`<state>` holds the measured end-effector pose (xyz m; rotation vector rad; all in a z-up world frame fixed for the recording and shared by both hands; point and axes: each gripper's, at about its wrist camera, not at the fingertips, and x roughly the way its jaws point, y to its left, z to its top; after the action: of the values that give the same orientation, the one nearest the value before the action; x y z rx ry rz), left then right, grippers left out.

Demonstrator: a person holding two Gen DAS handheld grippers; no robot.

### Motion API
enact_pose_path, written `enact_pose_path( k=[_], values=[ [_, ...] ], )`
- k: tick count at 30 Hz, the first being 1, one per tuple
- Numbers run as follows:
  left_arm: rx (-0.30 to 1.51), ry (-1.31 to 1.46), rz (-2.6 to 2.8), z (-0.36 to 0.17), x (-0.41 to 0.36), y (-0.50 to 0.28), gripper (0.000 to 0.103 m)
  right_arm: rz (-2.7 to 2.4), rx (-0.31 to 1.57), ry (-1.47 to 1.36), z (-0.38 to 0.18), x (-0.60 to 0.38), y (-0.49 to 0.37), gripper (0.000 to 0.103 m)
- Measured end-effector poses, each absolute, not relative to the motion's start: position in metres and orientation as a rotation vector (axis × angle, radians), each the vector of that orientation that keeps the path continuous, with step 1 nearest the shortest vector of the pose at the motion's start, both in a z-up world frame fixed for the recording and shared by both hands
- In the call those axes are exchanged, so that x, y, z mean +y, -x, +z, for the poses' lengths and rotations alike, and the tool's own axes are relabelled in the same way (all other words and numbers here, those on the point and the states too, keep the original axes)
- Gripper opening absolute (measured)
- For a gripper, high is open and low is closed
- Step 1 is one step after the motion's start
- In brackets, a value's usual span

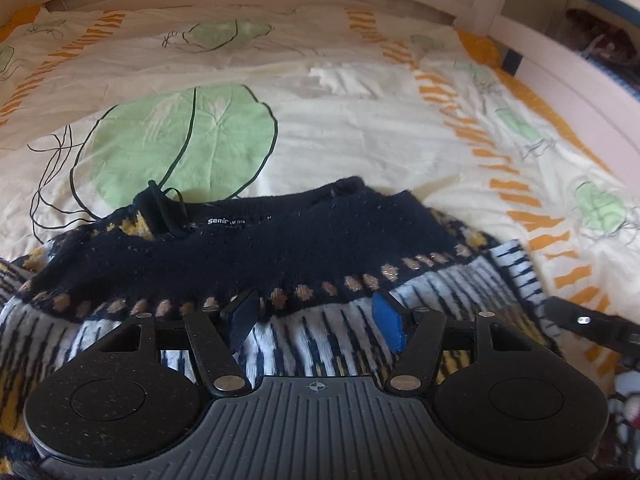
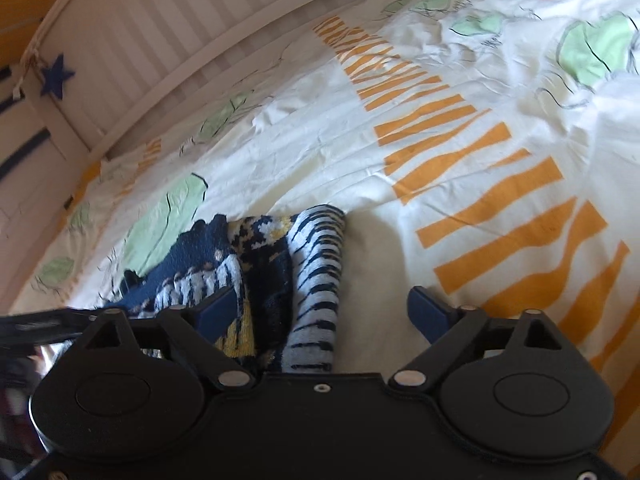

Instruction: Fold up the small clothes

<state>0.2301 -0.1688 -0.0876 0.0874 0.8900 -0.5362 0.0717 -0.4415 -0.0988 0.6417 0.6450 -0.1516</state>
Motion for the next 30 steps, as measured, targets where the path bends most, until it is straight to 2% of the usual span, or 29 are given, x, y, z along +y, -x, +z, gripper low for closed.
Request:
enact_pose_path(
  k=[3,5,12,17,22,30],
  values=[
    [0.917,-0.131,-0.504,-0.099,-0.179,-0.238,0.061,-0.146,0.634,-0.661,-0.100,-0.443,-0.071,0.096],
    [0.917,-0.149,-0.490,-0.103,-0.184,-0.240,0.066,-0.136,0.626,-0.674,-0.101,-0.445,-0.070,0.102],
    [0.916,-0.218,-0.463,-0.111,-0.198,-0.245,0.078,-0.120,0.606,-0.747,-0.101,-0.451,-0.065,0.102],
    [0.931,-0.220,-0.469,-0.114,-0.197,-0.252,0.090,-0.033,0.611,-0.884,-0.101,-0.457,-0.054,0.103],
    [0.944,-0.229,-0.480,-0.117,-0.198,-0.258,0.096,0.062,0.650,-0.937,-0.106,-0.450,-0.047,0.103],
    [0.952,-0.224,-0.484,-0.118,-0.199,-0.265,0.103,0.211,0.734,-0.913,-0.118,-0.431,-0.088,0.103]
  ],
)
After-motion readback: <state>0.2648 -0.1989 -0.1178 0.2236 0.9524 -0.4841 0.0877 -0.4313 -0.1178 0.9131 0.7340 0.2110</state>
